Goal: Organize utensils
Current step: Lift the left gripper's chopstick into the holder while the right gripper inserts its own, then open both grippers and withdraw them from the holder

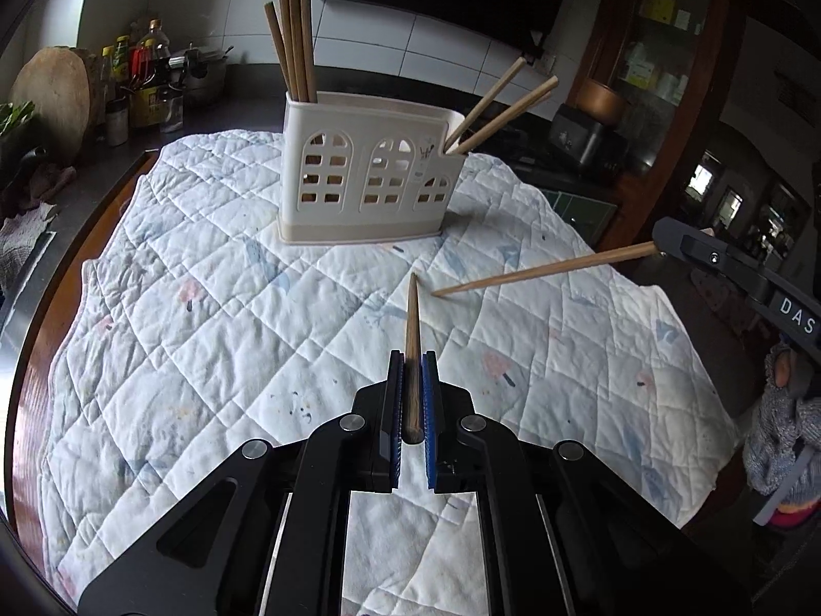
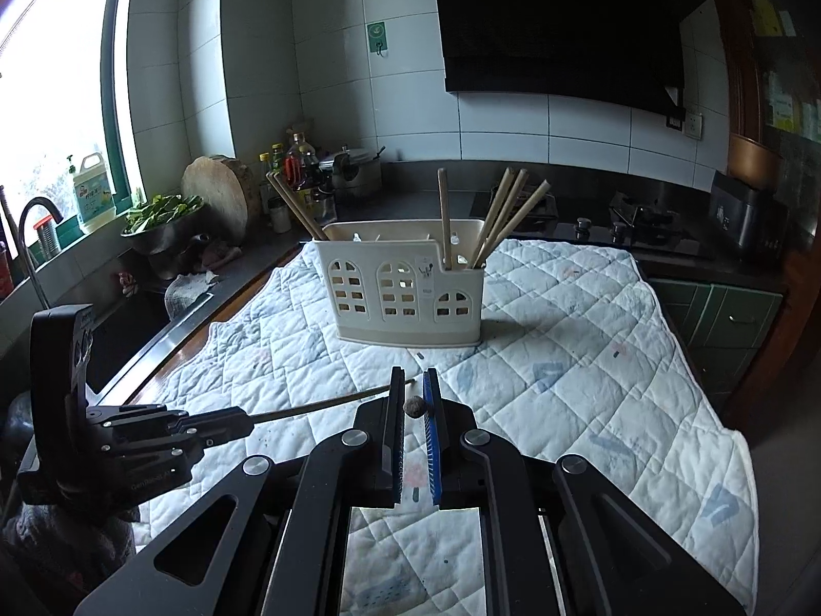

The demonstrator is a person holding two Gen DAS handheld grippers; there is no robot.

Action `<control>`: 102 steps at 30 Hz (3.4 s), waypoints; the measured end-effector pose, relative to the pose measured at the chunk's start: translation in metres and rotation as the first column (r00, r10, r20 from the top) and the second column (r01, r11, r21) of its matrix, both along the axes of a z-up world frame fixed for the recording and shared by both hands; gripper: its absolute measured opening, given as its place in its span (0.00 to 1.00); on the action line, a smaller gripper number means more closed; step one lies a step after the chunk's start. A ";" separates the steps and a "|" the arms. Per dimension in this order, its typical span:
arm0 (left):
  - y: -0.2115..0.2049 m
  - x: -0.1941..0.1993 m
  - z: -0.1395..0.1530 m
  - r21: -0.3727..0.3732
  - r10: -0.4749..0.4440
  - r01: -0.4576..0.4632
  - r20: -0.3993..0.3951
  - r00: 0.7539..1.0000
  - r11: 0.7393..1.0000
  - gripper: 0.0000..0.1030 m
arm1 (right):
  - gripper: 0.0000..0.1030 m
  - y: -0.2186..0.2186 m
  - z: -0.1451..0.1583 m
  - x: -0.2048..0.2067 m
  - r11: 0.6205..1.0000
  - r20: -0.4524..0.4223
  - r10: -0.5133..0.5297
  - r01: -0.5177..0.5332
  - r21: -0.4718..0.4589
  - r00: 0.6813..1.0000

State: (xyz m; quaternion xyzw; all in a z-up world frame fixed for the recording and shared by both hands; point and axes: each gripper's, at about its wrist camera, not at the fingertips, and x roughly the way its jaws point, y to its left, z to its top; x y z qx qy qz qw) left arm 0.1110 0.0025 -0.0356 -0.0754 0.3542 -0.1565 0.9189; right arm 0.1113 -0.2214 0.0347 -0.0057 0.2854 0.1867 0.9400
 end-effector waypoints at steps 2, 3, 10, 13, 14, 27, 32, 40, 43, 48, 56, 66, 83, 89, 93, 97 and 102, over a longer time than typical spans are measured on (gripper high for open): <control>0.002 0.006 0.013 -0.004 0.002 -0.002 0.024 1.000 1.000 0.05 | 0.07 0.003 0.008 0.006 1.000 0.006 0.014 -0.014 -0.010 1.000; 0.003 0.010 0.019 -0.005 0.002 -0.002 0.033 0.999 1.000 0.05 | 0.07 0.004 0.012 0.009 1.000 0.009 0.020 -0.020 -0.015 1.000; 0.003 0.038 0.044 -0.003 -0.015 0.016 0.054 0.998 1.000 0.05 | 0.07 0.009 0.035 0.038 0.997 0.002 0.055 -0.055 -0.049 0.998; 0.000 0.050 0.054 0.013 -0.029 0.028 0.060 0.998 1.000 0.05 | 0.07 0.007 0.047 0.052 0.997 0.004 0.056 -0.056 -0.055 0.998; 0.000 0.053 0.059 0.016 -0.033 0.032 0.065 0.997 0.999 0.05 | 0.07 0.006 0.052 0.056 0.997 0.012 0.054 -0.053 -0.060 0.998; 0.012 0.075 0.136 0.002 -0.033 0.033 0.182 0.983 0.999 0.05 | 0.07 0.002 0.115 0.106 1.000 0.128 0.009 -0.007 -0.019 0.992; 0.019 0.075 0.177 -0.002 0.001 -0.001 0.283 0.959 1.000 0.05 | 0.07 0.005 0.123 0.122 1.000 0.156 -0.016 0.018 -0.009 0.988; 0.031 0.088 0.211 -0.035 0.092 -0.085 0.391 0.916 0.996 0.05 | 0.07 0.009 0.132 0.141 1.000 0.182 -0.026 0.023 0.018 0.983; 0.033 0.096 0.207 -0.029 0.128 -0.127 0.400 0.907 0.991 0.05 | 0.07 0.011 0.129 0.147 1.000 0.175 -0.020 0.018 0.014 0.984; 0.040 0.114 0.192 -0.045 0.181 -0.177 0.373 0.910 0.983 0.05 | 0.07 0.015 0.118 0.154 1.000 0.151 -0.012 0.012 -0.001 0.988; 0.049 0.137 0.169 -0.060 0.202 -0.193 0.302 0.932 0.979 0.05 | 0.07 0.019 0.101 0.162 1.000 0.105 -0.006 0.008 -0.021 0.994; 0.051 0.154 0.147 -0.055 0.183 -0.175 0.215 0.959 0.983 0.06 | 0.07 0.021 0.091 0.166 0.999 0.071 -0.008 0.011 -0.043 0.997; 0.044 0.132 0.160 -0.026 0.165 -0.164 0.253 0.953 0.986 0.35 | 0.12 0.012 0.097 0.156 0.999 0.079 -0.026 0.028 -0.019 0.997; 0.041 0.109 0.164 -0.001 0.161 -0.167 0.275 0.948 0.986 0.50 | 0.22 0.010 0.102 0.132 1.000 0.101 -0.015 0.017 -0.017 0.995; 0.040 0.092 0.161 0.003 0.156 -0.164 0.274 0.949 0.987 0.55 | 0.28 0.010 0.102 0.113 1.000 0.112 -0.005 0.007 -0.020 0.994; 0.041 0.073 0.155 0.012 0.160 -0.170 0.280 0.947 0.985 0.65 | 0.38 0.008 0.096 0.094 1.000 0.117 -0.006 0.010 -0.028 0.993; 0.042 0.052 0.143 0.023 0.163 -0.175 0.262 0.951 0.984 0.75 | 0.45 0.005 0.078 0.073 0.999 0.096 -0.017 0.021 -0.034 0.995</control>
